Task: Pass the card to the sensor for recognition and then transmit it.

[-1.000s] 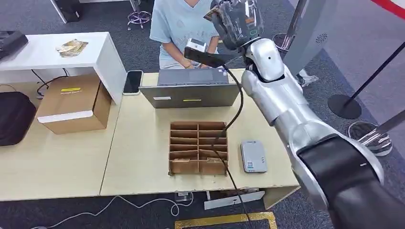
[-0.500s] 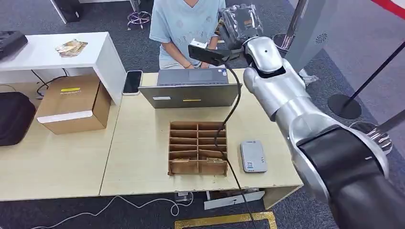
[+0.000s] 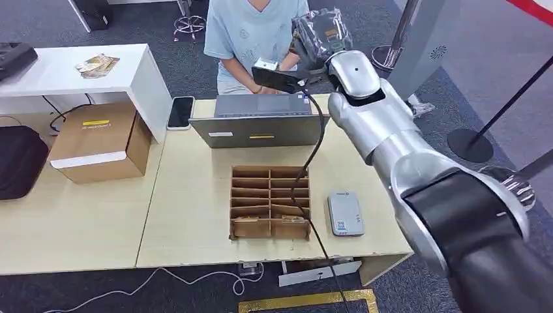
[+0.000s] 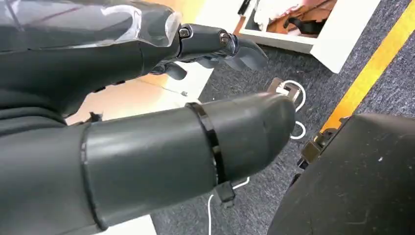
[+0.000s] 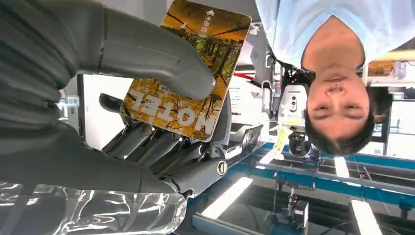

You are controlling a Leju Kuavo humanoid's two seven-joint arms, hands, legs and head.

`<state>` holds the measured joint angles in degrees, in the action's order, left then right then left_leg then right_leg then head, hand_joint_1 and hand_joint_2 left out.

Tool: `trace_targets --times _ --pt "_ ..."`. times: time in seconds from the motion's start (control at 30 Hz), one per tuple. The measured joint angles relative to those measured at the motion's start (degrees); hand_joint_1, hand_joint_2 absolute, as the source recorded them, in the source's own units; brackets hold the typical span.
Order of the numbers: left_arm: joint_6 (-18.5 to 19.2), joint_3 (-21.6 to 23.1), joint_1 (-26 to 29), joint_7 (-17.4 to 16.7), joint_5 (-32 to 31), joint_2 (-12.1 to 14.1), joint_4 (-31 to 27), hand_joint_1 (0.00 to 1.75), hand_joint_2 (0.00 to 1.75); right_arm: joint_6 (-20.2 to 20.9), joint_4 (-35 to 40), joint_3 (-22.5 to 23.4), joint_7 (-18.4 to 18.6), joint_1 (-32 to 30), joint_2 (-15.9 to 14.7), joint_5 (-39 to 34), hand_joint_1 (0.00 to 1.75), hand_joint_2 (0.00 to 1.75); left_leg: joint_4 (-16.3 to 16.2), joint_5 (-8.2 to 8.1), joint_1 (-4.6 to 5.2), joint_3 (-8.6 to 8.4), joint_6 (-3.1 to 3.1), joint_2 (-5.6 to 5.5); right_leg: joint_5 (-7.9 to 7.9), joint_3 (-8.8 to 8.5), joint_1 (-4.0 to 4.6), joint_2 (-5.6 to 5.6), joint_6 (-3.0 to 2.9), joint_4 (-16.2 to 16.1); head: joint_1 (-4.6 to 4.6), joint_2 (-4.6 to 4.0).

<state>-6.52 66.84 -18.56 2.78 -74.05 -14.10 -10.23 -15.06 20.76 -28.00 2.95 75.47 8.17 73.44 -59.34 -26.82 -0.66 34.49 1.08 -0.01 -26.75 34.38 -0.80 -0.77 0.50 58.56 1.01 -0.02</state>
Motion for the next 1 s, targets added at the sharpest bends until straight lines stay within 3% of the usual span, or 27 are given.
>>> trace_targets --times 0.97,1.0 --pt "-0.2 0.3 -0.1 0.3 -1.5 0.1 -0.3 0.00 0.00 -0.5 -1.1 -0.1 0.4 -1.0 1.0 0.3 1.71 1.75 0.0 0.00 0.00 0.00 0.00 0.01 0.00 0.01 0.00 0.00 0.00 0.0 0.00 0.00" --pt "-0.2 0.3 -0.1 0.3 -1.5 0.1 -0.3 0.00 0.00 -0.5 -1.2 -0.1 0.5 -1.0 1.0 0.3 0.00 1.75 0.0 0.00 0.00 0.00 0.00 0.01 0.00 0.01 0.00 0.00 0.00 0.0 0.00 0.00"
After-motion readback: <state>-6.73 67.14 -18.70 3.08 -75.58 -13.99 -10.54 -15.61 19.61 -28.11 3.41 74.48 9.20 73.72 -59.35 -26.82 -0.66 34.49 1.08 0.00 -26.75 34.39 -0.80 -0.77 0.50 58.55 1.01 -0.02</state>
